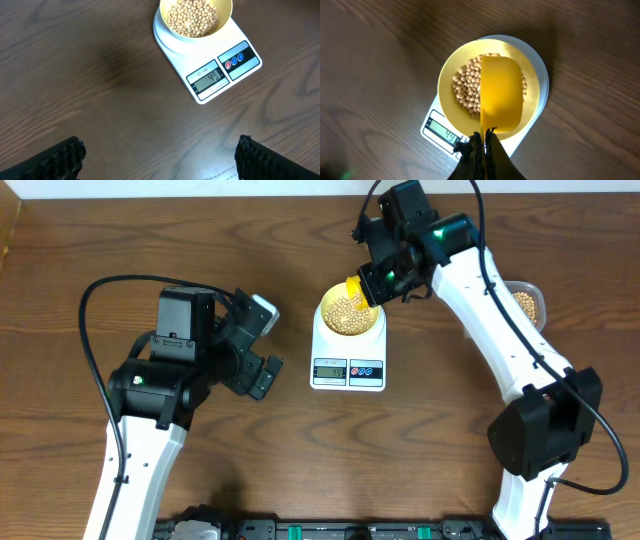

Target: Scoop item into bowl and weigh 50g on scale

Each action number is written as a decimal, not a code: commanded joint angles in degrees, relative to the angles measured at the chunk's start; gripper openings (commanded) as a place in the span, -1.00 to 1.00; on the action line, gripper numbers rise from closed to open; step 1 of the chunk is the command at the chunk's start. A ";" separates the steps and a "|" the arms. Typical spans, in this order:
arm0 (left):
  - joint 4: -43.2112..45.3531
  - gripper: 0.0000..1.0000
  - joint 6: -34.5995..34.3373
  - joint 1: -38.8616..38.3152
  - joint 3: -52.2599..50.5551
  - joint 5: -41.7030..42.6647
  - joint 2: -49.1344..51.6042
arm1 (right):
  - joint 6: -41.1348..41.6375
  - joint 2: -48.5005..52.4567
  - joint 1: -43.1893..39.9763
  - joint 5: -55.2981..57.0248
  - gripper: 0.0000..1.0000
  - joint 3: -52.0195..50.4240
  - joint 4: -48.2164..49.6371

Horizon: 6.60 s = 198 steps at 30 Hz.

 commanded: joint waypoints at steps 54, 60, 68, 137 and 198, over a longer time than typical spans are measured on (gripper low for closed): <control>-0.15 0.95 0.76 0.24 -0.07 0.87 0.22 | -6.84 -1.46 -6.97 -17.14 -0.98 1.11 0.79; -0.15 0.95 0.76 0.24 -0.07 0.87 0.22 | -6.84 -1.46 -6.97 -16.72 -0.98 1.11 0.79; -0.17 0.95 0.76 0.24 -0.07 0.87 0.22 | -6.82 -1.46 -5.35 -12.79 -0.98 1.11 0.87; -0.17 0.95 0.76 0.24 -0.07 0.87 0.22 | -9.75 -1.46 -5.73 -18.32 -0.98 1.11 0.48; -0.15 0.95 0.76 0.24 -0.07 0.87 0.22 | -3.08 -10.32 -29.22 15.06 -0.97 0.79 -16.76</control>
